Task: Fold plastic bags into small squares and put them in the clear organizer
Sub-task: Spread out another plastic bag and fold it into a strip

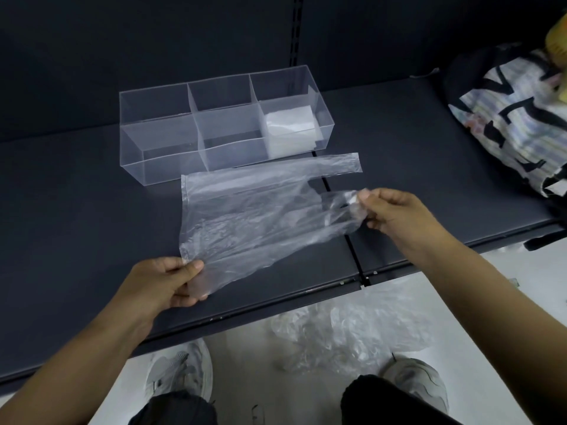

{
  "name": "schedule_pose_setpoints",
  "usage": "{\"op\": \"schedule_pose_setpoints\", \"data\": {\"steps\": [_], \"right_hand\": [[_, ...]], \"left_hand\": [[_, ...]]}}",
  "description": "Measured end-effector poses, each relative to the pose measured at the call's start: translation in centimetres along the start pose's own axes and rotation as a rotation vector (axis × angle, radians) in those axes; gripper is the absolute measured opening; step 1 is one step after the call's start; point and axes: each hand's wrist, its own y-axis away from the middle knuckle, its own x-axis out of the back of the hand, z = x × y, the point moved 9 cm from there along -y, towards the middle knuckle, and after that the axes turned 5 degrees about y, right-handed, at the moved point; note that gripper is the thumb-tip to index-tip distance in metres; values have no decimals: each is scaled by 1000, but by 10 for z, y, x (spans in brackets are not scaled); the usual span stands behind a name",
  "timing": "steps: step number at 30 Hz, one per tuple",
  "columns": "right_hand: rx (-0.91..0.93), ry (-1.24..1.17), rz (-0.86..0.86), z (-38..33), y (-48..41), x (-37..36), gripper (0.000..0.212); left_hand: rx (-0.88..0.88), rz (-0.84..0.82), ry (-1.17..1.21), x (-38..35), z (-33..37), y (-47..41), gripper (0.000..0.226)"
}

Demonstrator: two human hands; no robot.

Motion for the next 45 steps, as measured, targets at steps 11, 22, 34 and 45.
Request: {"op": "schedule_pose_setpoints", "data": {"steps": [11,22,34,45], "right_hand": [[-234,-696,-155,28,12,6,41],[-254,-279,-25,23,9,26,14],[-254,-155,204,27,4,49,8],[-30,421,554,29,46,98,15]], "left_hand": [[-21,8,1,1,0,-2,10],[-32,-3,-13,0,4,0,13],[-32,11,7,2,-2,-5,16],[-159,-9,-194,3,1,8,23]]}}
